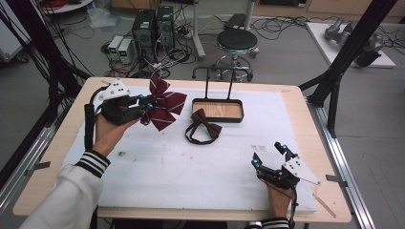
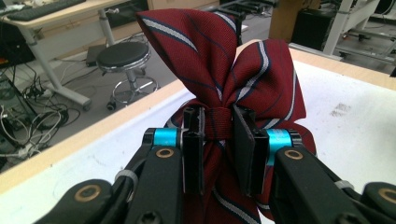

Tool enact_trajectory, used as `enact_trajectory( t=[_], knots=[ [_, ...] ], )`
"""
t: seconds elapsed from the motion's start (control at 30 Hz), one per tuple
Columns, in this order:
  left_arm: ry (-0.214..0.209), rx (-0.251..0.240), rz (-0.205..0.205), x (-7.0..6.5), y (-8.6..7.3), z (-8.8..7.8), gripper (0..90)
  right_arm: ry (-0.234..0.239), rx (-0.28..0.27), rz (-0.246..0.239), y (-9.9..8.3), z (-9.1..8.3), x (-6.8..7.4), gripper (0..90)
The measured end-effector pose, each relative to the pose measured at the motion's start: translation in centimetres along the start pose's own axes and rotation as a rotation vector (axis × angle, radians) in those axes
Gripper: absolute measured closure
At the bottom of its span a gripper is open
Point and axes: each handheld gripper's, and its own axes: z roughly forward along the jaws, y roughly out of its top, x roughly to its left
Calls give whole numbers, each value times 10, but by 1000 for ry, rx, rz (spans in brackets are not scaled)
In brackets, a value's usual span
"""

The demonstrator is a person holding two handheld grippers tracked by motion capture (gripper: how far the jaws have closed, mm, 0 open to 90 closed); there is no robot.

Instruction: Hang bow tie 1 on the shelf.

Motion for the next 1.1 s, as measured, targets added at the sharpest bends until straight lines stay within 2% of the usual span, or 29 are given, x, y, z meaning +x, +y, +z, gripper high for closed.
enact_trajectory(
  t=[0.3,0.43,0.67,0.77,1.1],
  knots=[
    [-7,-16,24,-1,25,21,745,-2,-3,-1,0,0,-1,106],
    [-5,-23,22,0,33,33,745,-3,-2,-1,0,0,-1,106],
    [-14,-52,-3,0,44,48,745,-2,-2,-1,0,0,-1,106],
    [-40,-63,-32,-2,46,53,745,-1,-3,-1,0,0,-1,106],
    [-49,-45,10,-12,62,72,745,0,-6,0,0,0,-1,106]
  ],
)
